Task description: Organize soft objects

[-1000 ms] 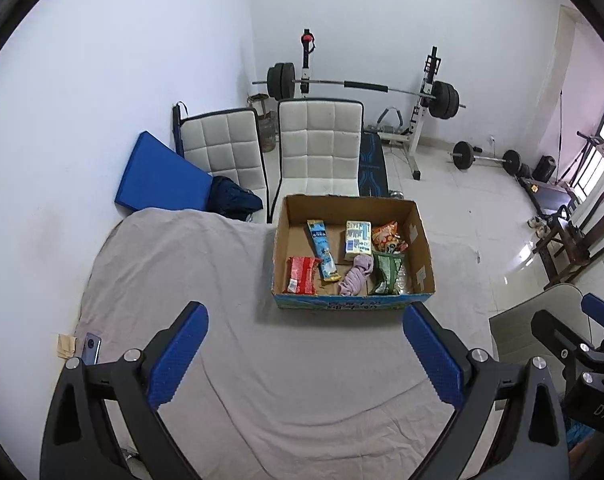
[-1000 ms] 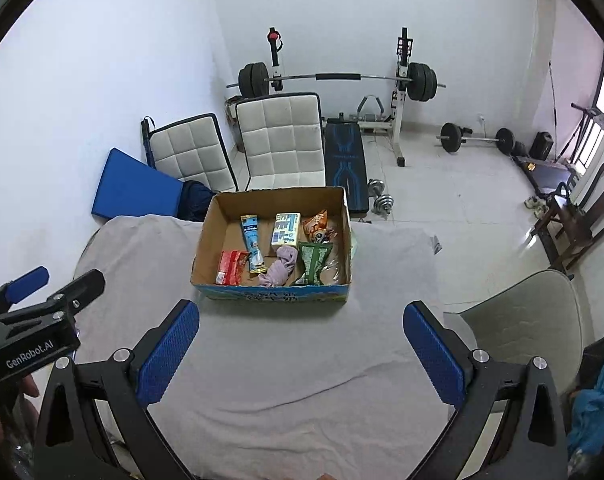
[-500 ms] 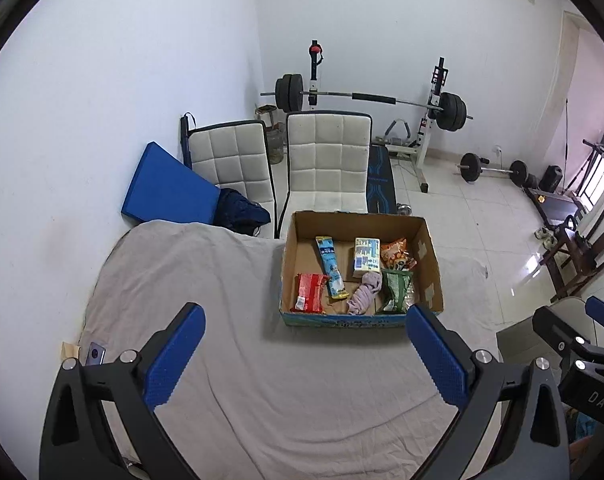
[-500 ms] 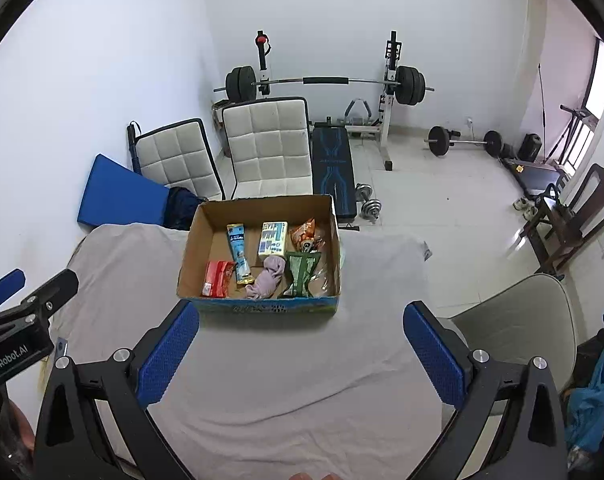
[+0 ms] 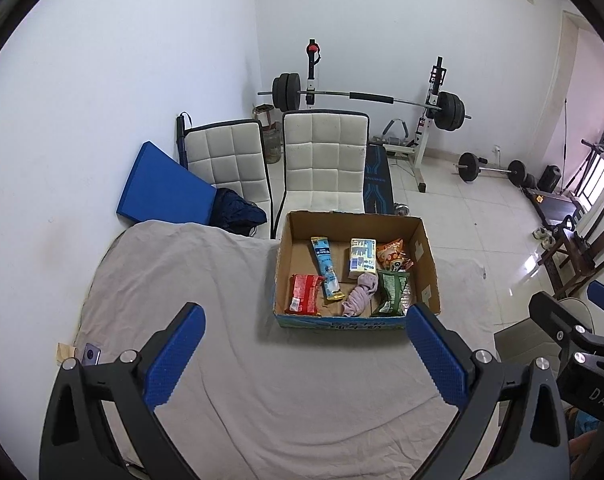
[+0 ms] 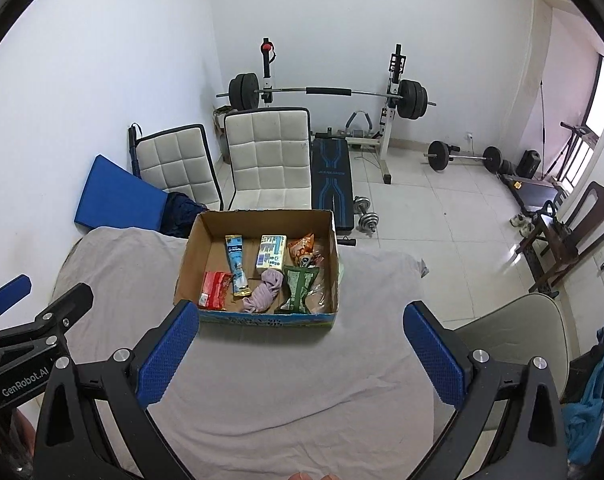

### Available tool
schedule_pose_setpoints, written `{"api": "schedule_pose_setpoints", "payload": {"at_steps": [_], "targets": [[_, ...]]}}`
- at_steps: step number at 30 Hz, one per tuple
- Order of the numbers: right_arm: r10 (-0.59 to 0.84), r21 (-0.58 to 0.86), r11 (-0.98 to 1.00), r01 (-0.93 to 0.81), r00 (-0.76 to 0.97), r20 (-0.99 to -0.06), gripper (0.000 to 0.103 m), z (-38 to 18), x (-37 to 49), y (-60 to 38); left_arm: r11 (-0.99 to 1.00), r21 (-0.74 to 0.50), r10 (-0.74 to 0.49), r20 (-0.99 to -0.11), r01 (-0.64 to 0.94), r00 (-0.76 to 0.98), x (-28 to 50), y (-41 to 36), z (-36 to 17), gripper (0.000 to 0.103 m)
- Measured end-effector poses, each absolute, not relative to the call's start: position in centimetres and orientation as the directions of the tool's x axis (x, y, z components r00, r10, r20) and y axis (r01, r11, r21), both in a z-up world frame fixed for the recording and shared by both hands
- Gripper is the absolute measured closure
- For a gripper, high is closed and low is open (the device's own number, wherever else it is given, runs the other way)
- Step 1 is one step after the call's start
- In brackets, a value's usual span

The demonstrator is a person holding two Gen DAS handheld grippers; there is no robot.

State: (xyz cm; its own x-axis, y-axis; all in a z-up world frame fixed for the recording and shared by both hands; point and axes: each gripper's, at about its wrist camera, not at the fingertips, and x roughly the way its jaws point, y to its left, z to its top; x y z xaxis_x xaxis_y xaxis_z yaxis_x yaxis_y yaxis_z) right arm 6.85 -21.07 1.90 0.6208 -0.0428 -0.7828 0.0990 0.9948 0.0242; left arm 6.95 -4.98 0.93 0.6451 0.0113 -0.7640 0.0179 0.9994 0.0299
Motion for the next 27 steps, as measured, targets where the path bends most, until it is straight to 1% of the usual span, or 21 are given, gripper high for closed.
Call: {"api": "schedule_pose_setpoints", "payload": {"at_steps": [27], "targets": [[-0.054, 0.022, 0.993, 0.116, 0.613, -0.788, 0.000, 1.34, 7.29, -21.91, 1.000, 0.027, 0.018, -0.756, 0.003, 0.655, 7.06, -5.38, 1.34, 0.000]]}}
